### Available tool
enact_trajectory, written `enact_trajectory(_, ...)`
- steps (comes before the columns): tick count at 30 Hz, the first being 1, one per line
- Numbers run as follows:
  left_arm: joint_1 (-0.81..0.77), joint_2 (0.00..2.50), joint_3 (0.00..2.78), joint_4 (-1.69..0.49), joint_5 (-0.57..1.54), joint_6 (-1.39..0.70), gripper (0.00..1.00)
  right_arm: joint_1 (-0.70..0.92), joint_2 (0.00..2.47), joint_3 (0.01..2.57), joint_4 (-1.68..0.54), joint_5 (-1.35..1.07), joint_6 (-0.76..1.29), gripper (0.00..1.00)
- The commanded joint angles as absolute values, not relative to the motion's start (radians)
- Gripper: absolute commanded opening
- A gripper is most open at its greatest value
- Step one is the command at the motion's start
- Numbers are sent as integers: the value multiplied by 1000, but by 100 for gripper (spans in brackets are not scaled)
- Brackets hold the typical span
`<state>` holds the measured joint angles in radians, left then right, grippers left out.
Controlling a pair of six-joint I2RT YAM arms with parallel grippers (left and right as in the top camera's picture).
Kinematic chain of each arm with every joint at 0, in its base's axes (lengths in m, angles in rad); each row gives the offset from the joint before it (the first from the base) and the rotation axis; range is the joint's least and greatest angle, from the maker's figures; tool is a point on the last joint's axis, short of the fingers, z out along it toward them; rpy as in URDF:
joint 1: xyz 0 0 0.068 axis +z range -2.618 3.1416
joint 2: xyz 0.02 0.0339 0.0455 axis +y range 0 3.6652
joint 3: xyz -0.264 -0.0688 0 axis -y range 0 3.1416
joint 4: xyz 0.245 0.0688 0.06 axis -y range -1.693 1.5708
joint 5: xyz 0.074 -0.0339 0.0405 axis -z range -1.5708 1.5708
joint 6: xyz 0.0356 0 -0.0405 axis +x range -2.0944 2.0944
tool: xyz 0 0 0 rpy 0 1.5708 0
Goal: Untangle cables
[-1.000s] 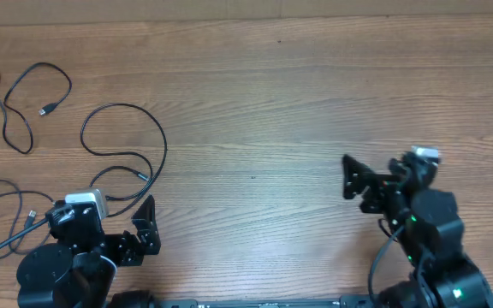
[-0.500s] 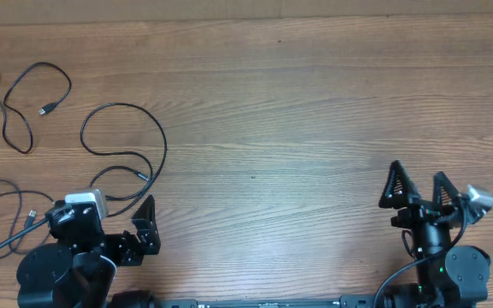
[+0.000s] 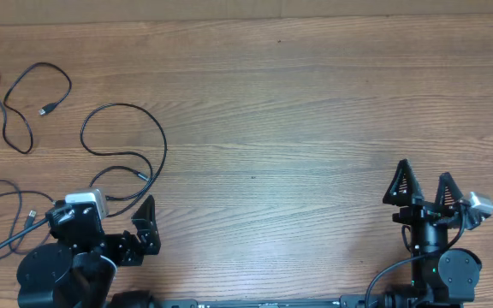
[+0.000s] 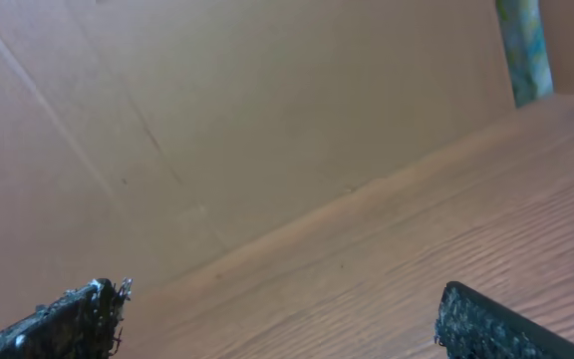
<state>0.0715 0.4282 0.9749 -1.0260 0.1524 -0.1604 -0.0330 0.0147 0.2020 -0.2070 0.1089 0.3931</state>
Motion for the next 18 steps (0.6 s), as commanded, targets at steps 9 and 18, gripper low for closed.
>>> enact_trajectory(9, 65, 424, 973, -1026, 146, -153, 100, -41, 2, 79, -135, 112, 400, 100)
enact_trajectory(18, 65, 424, 973, -1026, 146, -153, 100, -41, 2, 31, -93, 112, 400, 100)
